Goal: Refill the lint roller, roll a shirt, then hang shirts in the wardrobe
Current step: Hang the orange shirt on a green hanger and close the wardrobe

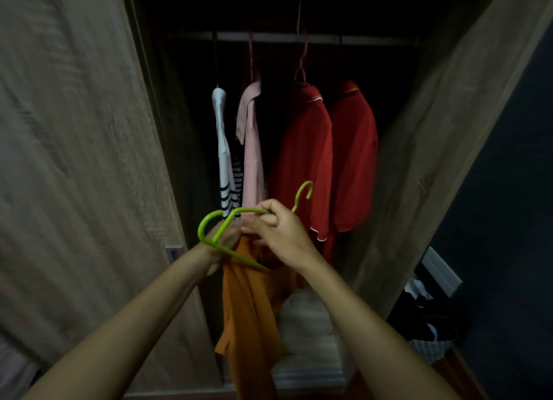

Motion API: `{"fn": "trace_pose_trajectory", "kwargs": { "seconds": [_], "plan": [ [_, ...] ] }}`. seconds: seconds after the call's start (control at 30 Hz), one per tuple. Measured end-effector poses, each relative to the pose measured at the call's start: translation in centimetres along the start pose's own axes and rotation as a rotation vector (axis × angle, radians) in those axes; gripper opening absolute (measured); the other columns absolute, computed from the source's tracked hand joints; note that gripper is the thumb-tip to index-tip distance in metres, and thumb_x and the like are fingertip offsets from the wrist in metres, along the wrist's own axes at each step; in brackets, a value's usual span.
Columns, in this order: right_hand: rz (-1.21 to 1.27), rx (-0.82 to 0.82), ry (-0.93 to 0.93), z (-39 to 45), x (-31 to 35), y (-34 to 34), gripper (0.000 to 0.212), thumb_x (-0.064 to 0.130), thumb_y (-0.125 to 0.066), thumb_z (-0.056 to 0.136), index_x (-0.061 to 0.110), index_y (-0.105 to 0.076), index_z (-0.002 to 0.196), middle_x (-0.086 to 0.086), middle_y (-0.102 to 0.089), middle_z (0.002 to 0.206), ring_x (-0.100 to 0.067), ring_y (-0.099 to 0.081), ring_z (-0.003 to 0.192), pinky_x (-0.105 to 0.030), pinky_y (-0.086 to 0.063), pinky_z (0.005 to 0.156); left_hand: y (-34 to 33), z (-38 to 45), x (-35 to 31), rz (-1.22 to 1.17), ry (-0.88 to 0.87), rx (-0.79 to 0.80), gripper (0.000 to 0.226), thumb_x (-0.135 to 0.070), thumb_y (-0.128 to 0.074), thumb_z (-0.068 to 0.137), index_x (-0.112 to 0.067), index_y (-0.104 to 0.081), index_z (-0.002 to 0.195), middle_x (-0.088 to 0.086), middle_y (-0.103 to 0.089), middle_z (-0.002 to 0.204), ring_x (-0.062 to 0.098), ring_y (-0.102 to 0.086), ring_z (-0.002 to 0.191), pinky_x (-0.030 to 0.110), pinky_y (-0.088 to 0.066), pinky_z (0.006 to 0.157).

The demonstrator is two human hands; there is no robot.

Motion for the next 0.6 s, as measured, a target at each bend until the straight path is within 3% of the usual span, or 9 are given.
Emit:
{"fn": "trace_pose_trajectory", "kwargs": {
  "seconds": [0.03, 0.1, 0.2, 0.27, 0.33, 0.4, 0.5, 0.6],
  "plan": [
    [-0.074, 0.026, 0.022, 0.2, 0.0, 0.2, 0.026, 0.050, -0.068, 0.080, 0.027, -0.060, 0.091, -0.002, -0.076, 0.092, -0.018, -0.072, 0.093, -0.043, -0.057, 0.079, 0.1, 0.1, -0.4, -0.033, -0.011, 0.030, 0.059, -0.038, -0.092, 0.044, -0.004, -0.072, 0.089, 0.012, -0.074, 0.087, 0.023, -0.072, 0.087, 0.035, -0.060, 0.072],
    [-0.191, 0.009, 0.060, 0.8, -0.1, 0.7, 0.022, 0.050, -0.065, 0.081, 0.030, -0.062, 0.090, -0.001, -0.075, 0.085, -0.016, -0.072, 0.089, -0.046, -0.057, 0.080, -1.7, -2.6, -3.8, 0.002, -0.094, 0.050, 0.013, -0.023, -0.072, 0.081, -0.009, -0.072, 0.081, 0.004, -0.073, 0.077, 0.015, -0.070, 0.073, 0.032, -0.056, 0.070],
    [-0.234, -0.055, 0.078, 1.4, -0.6, 2.0, 0.017, 0.034, -0.058, 0.090, 0.020, -0.068, 0.092, -0.007, -0.071, 0.071, -0.017, -0.068, 0.070, -0.052, -0.058, 0.072, -1.9, -3.1, -5.2, 0.075, -0.067, 0.018, 0.026, -0.021, -0.058, 0.090, 0.001, -0.072, 0.091, 0.025, -0.071, 0.090, 0.033, -0.067, 0.083, 0.046, -0.055, 0.086],
    [-0.307, -0.080, 0.095, 1.4, -1.1, 2.6, 0.016, 0.031, -0.056, 0.093, 0.021, -0.067, 0.097, -0.002, -0.070, 0.073, -0.012, -0.065, 0.069, -0.046, -0.058, 0.070, -1.4, -2.6, -5.0, 0.085, -0.054, 0.015, 0.029, -0.023, -0.056, 0.091, 0.001, -0.071, 0.098, 0.025, -0.071, 0.096, 0.033, -0.069, 0.085, 0.046, -0.055, 0.088],
    [-0.490, -0.071, 0.095, 1.3, -2.0, 2.9, 0.026, 0.042, -0.053, 0.093, 0.028, -0.057, 0.115, 0.004, -0.071, 0.094, -0.008, -0.066, 0.086, -0.035, -0.053, 0.077, -1.1, -2.5, -4.9, 0.092, -0.028, -0.037, 0.026, -0.017, -0.054, 0.093, 0.001, -0.072, 0.095, 0.021, -0.071, 0.086, 0.027, -0.067, 0.072, 0.038, -0.055, 0.075],
    [-0.708, -0.042, 0.053, 1.4, -3.4, 3.0, 0.050, 0.048, -0.044, 0.096, 0.024, -0.034, 0.139, -0.008, -0.063, 0.126, -0.022, -0.060, 0.115, -0.036, -0.047, 0.091, -1.2, -2.7, -5.0, 0.072, -0.029, -0.048, 0.025, -0.013, -0.054, 0.091, 0.006, -0.069, 0.098, 0.023, -0.065, 0.085, 0.028, -0.059, 0.073, 0.036, -0.049, 0.073],
    [-0.897, -0.019, -0.059, 1.1, -5.2, 3.0, 0.059, 0.043, -0.036, 0.100, 0.019, -0.013, 0.149, -0.016, -0.049, 0.141, -0.035, -0.053, 0.123, -0.042, -0.044, 0.092, -0.9, -2.7, -4.9, 0.104, -0.039, -0.110, 0.022, -0.010, -0.052, 0.091, 0.003, -0.070, 0.091, 0.018, -0.057, 0.069, 0.021, -0.050, 0.055, 0.029, -0.041, 0.058],
    [-0.996, -0.017, -0.045, 0.9, -5.9, 3.5, 0.058, 0.042, -0.035, 0.100, 0.021, -0.012, 0.149, -0.015, -0.048, 0.143, -0.034, -0.053, 0.122, -0.043, -0.046, 0.093, -0.1, -2.6, -4.8, 0.165, -0.104, -0.245, 0.026, -0.011, -0.049, 0.090, -0.010, -0.069, 0.073, 0.006, -0.048, 0.051, 0.018, -0.041, 0.043, 0.025, -0.033, 0.049]
  ]
}}
Point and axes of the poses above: each hand's wrist, its own z-axis towards the middle knuckle, its own y-axis out of the back of the hand, x = y × z, the point moved 2 cm from there along z, towards the middle knuckle
